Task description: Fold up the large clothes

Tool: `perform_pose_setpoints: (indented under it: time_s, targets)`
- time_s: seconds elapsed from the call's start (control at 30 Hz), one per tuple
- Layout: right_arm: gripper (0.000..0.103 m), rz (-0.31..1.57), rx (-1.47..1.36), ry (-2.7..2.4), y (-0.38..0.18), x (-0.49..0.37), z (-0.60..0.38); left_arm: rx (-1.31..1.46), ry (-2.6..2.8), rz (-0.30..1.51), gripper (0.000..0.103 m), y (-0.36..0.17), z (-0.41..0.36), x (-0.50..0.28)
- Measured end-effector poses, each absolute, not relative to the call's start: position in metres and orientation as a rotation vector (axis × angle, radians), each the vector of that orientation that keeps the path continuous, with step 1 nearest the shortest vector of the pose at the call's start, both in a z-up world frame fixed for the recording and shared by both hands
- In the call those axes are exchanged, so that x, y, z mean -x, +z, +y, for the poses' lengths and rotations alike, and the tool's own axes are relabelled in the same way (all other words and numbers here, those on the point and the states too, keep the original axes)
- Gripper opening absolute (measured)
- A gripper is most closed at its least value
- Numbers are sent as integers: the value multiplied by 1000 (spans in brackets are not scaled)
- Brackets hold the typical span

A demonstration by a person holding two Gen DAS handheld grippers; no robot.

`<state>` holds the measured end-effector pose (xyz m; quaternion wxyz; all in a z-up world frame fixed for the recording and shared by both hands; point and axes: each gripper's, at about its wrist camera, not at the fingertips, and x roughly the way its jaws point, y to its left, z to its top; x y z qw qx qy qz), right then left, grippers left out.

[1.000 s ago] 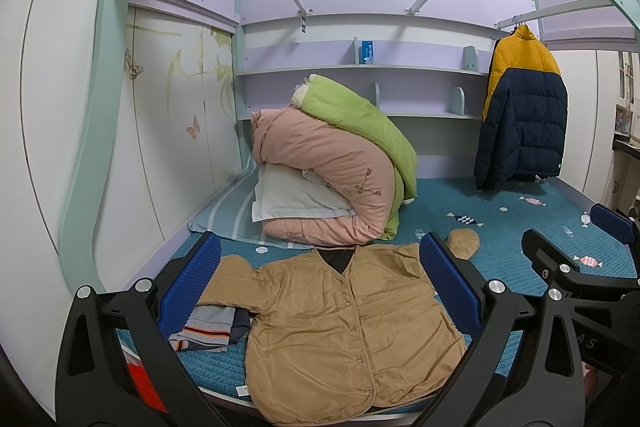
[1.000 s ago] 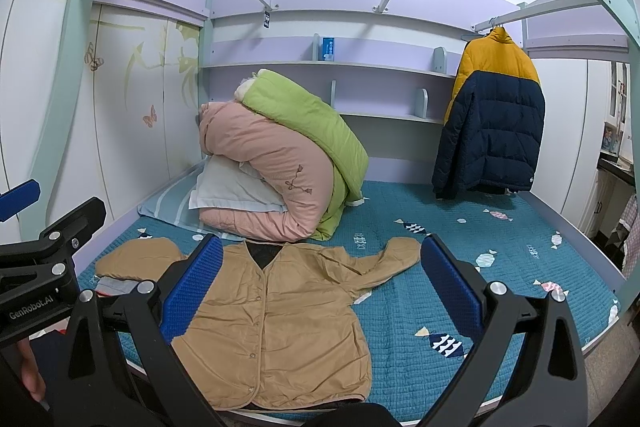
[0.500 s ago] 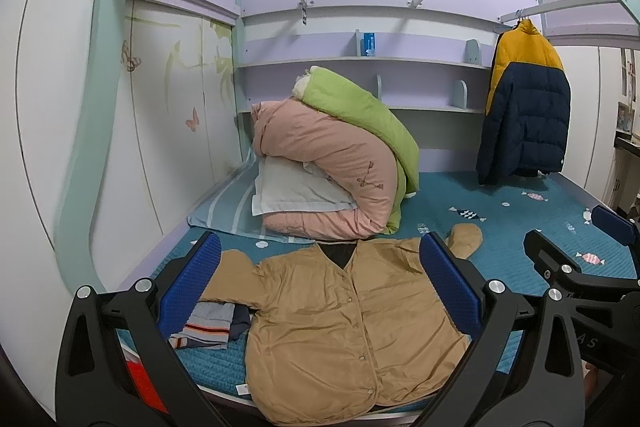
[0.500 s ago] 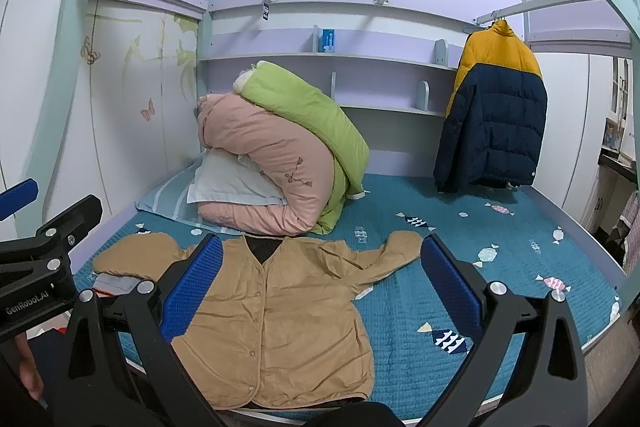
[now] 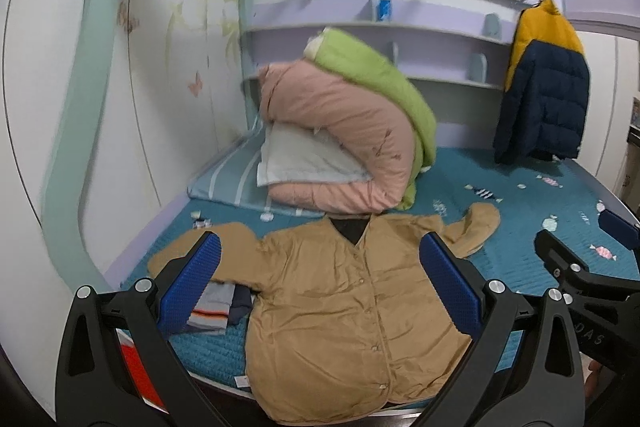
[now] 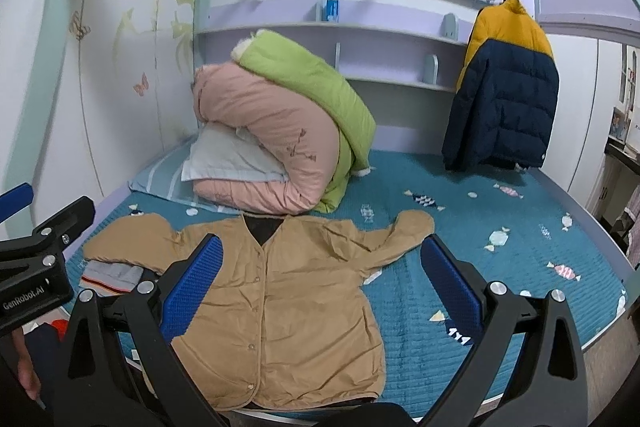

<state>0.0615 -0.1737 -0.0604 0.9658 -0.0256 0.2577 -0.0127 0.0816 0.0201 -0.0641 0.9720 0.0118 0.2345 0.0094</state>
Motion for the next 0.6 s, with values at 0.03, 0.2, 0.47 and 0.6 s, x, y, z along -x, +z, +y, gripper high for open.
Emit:
perform_pose_setpoints:
  time_s: [0.03,0.2,0.47,0.6]
  targets:
    - [96,531,53,-26,-65,-67,-172,-17,22,491,99,-70,24,-90]
    - [96,614,57,6,-107,-114,-153,17,73,587,99,-113,56,-137]
    - [96,766,32,164,-191,-210,-93,236,113,783,99,-197,178,-219]
    - [96,851,6,218,-233,-250,-63,468,209,876,99,-247,286,-253]
